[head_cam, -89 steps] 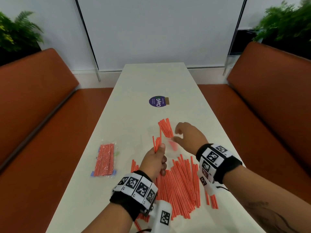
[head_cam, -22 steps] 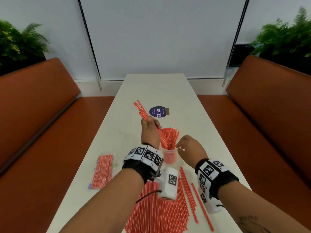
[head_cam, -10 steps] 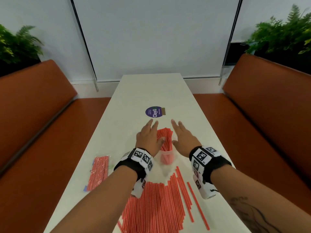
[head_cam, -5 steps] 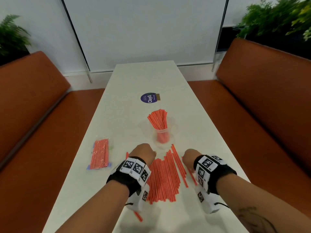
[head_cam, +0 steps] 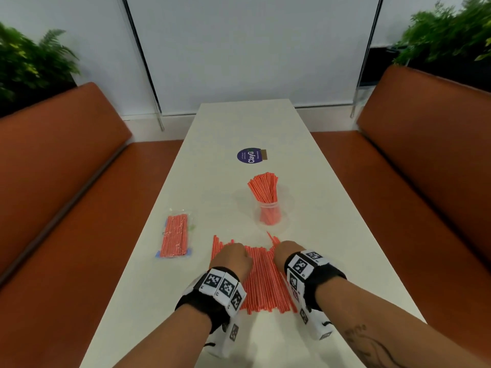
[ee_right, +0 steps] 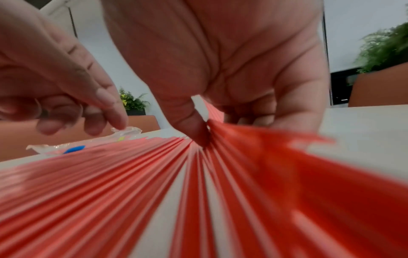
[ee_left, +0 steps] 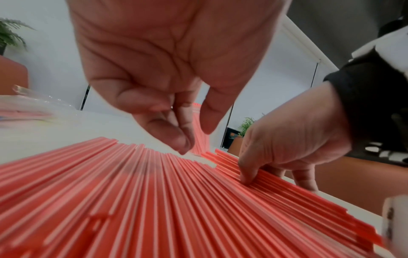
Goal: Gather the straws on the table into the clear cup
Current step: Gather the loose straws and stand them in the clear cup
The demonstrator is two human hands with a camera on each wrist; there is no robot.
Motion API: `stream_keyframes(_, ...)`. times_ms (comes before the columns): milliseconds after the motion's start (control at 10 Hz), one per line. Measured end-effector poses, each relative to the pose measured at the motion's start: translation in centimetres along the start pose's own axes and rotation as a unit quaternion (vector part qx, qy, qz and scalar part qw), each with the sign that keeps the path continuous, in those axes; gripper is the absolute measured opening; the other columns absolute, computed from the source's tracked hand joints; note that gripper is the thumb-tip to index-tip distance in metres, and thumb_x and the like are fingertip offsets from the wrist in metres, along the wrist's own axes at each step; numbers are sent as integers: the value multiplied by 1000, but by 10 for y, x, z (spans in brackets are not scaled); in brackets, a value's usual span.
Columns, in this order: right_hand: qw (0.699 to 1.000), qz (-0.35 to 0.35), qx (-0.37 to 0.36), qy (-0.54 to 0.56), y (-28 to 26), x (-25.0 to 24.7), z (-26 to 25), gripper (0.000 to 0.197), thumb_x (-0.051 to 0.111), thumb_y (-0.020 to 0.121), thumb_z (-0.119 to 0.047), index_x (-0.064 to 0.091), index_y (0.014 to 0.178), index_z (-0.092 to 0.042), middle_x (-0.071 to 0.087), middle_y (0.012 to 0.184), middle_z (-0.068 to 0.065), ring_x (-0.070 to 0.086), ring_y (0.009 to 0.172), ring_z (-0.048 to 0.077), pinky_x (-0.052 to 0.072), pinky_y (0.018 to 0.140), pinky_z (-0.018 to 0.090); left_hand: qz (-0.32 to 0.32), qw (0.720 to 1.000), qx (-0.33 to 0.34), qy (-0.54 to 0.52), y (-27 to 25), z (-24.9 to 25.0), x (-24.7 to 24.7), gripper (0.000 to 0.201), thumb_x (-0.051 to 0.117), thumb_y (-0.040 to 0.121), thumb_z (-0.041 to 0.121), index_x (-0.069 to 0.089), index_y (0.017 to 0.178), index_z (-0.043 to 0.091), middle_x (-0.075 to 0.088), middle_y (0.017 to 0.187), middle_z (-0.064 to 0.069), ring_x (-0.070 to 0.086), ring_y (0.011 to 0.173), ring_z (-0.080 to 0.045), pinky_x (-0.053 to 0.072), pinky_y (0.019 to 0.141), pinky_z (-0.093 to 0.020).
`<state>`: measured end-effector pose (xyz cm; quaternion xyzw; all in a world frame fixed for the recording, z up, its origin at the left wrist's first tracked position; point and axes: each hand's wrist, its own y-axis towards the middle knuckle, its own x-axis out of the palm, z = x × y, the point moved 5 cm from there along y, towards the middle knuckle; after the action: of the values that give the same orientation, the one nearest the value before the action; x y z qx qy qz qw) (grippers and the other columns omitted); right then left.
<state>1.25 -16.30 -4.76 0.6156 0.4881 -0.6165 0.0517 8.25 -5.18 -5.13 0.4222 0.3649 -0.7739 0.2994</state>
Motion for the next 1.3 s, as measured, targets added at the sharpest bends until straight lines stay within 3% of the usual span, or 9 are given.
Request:
stream_keyframes(100,1000,5,1,-16,-4,4,1,27,40,97,-5,60,112,4,60,126,15,58,119,26,46,98,31,-17,1000,-8,2,-3,1,6,41,46,89,18,36,49,16,35,50,1,33,43,-12,29,45,-22)
stream_keyframes(200,1000,-3,0,-21,-3,4,5,25,39,98,-5,59,85,0,60,90,10,61,97,22,51,85,26,-28,999,-11,15,-7,8,10,34,50,89,23,56,59,10,50,56,-9,44,48,-17,40,53,-26)
stream_keyframes(300,998,27,-11,55,-6,-8,17,33,33,101,-8,55,123,4,61,120,16,59,109,25,47,92,28,-31,998,8,45,-9,27,10,33,49,91,29,64,77,3,63,75,-9,58,68,-22,46,64,-30)
stream_keyframes(400,964,38,15,264,-2,-15,40,36,35,100,-9,49,128,9,57,129,23,57,75,16,48,66,19,-43,995,18,87,-10,48,14,31,49,91,33,57,70,11,54,69,-3,53,73,-21,43,65,-26)
stream_keyframes(600,945,49,54,320,-6,-13,78,38,36,97,-9,47,130,6,50,64,5,53,50,16,43,45,18,-72,984,62,153,-4,70,28,33,50,93,31,64,109,7,67,116,-9,64,107,-26,49,84,-30)
stream_keyframes(900,944,60,52,319,-6,-12,81,39,36,99,-18,48,130,3,58,127,26,45,54,8,41,44,14,-89,989,38,109,-2,74,45,14,52,85,10,52,72,9,63,77,-5,65,75,-22,42,54,-19)
stream_keyframes(1100,979,84,25,186,6,-28,71,38,33,99,-8,44,133,4,52,135,21,54,114,29,46,90,30,-61,998,4,25,5,66,48,41,38,95,4,29,134,-5,58,126,-18,60,113,-30,48,86,-32)
stream_keyframes(1200,973,126,21,191,15,-49,70,36,35,98,-14,51,125,3,56,127,23,56,113,34,45,87,35,-56,995,-44,-65,-8,64,28,41,35,99,10,27,137,-3,52,132,-20,54,121,-32,44,98,-35)
stream_keyframes(1300,963,134,-16,233,13,-76,54,35,31,101,-15,45,127,4,59,103,16,56,84,26,42,70,30,-9,992,-38,-117,-12,63,9,42,39,97,10,28,135,-3,53,130,-21,54,119,-33,44,96,-35)
